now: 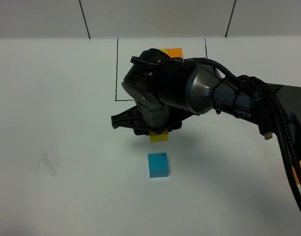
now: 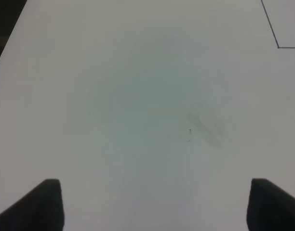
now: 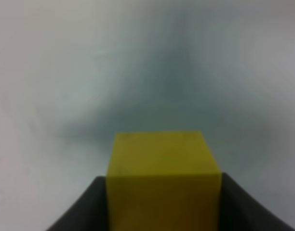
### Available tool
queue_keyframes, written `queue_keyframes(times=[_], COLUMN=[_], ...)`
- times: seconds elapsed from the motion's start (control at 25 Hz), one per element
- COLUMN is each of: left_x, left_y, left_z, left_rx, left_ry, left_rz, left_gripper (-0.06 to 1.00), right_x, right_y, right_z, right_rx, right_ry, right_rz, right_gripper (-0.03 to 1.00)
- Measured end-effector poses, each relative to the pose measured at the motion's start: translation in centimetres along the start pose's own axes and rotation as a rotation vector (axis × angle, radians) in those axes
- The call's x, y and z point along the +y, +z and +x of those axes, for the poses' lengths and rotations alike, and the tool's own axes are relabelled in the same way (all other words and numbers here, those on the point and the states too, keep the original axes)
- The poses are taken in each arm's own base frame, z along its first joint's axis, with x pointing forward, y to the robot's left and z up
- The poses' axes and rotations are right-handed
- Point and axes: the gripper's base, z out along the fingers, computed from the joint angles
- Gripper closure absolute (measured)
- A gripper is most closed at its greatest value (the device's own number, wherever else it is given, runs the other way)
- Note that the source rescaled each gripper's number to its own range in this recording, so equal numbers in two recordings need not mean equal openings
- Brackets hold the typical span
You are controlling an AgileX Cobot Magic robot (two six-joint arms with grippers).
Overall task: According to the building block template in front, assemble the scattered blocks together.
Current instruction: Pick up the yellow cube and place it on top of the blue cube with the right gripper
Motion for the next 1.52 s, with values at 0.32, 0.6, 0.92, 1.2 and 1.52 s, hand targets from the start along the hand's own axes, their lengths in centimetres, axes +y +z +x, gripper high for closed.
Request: queue_keyframes(times=[0.32, 0.6, 0.92, 1.2, 1.52], left_x=[0.0, 0.0, 0.0, 0.0, 0.0], left_y=[0.0, 0.0, 0.0, 0.0, 0.0], left_z=[0.0, 0.0, 0.0, 0.0, 0.0], left_rx=[0.0, 0.0, 0.0, 0.0, 0.0], left_ry=[0.0, 0.0, 0.0, 0.0, 0.0], left_rz=[0.0, 0.0, 0.0, 0.0, 0.0], left_gripper=[0.31, 0.31, 0.31, 0.31, 0.31], right_x=[0.7, 1.0, 1.0, 1.1, 1.2], right_y=[1.2, 2.5, 3.3, 3.9, 4.9], right_z=[0.7, 1.1, 1.4, 1.5, 1.5], right_rx=[0.035, 0.067, 0.09, 0.094, 0.092], right_ry=[0.005, 0.015, 0.026, 0.03, 0.034], right_rz=[0.0, 0.019, 0.032, 0.036, 0.052], right_gripper=[0.78, 0.78, 0.78, 0.78, 0.78])
